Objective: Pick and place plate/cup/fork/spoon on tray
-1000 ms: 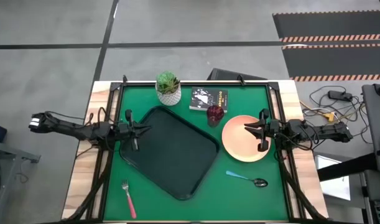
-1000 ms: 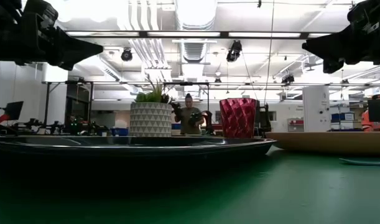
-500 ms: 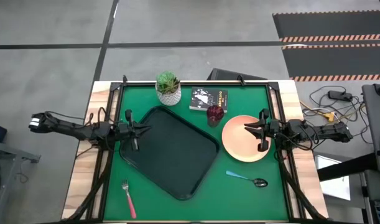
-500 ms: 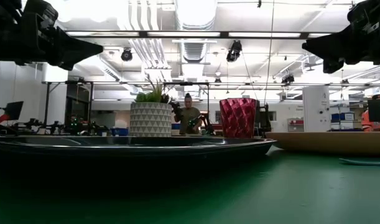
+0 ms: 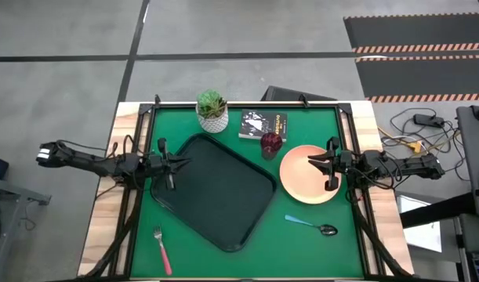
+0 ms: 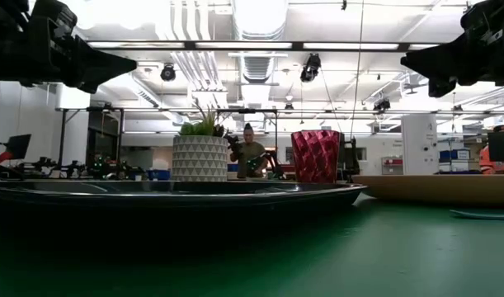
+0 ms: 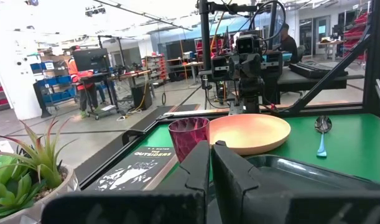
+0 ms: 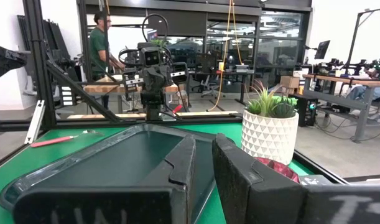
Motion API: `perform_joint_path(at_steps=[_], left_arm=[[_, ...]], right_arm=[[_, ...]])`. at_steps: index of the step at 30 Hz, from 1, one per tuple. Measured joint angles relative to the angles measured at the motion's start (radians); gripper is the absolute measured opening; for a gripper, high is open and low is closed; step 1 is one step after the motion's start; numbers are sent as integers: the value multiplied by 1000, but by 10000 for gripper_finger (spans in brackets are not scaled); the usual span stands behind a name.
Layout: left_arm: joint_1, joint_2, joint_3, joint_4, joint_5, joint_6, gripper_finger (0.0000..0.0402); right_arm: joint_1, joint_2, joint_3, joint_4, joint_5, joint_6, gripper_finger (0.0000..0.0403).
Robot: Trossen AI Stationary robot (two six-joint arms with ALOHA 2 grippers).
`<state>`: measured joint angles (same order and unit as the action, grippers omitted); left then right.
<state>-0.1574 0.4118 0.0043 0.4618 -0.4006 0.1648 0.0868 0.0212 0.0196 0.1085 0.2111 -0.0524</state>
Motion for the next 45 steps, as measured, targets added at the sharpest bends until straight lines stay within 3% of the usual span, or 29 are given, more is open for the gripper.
perform_joint_path(at_steps=[20,26,35,41,45], left_arm=[[0,0,0,1,0,-3,0],[0,0,0,1,7,-343,0],[0,0,0,72,10,-370,0],[0,-2,0,237,10,-369,0],[0,-2,0,344,10,-369,0]], right_arm=[[0,0,0,8,-2,9,43],[0,0,1,95,-53,254,43],[0,1,1,92,-51,351,43],[-1,21,1,139,104,409,43],[0,89,17,204,135,409,43]])
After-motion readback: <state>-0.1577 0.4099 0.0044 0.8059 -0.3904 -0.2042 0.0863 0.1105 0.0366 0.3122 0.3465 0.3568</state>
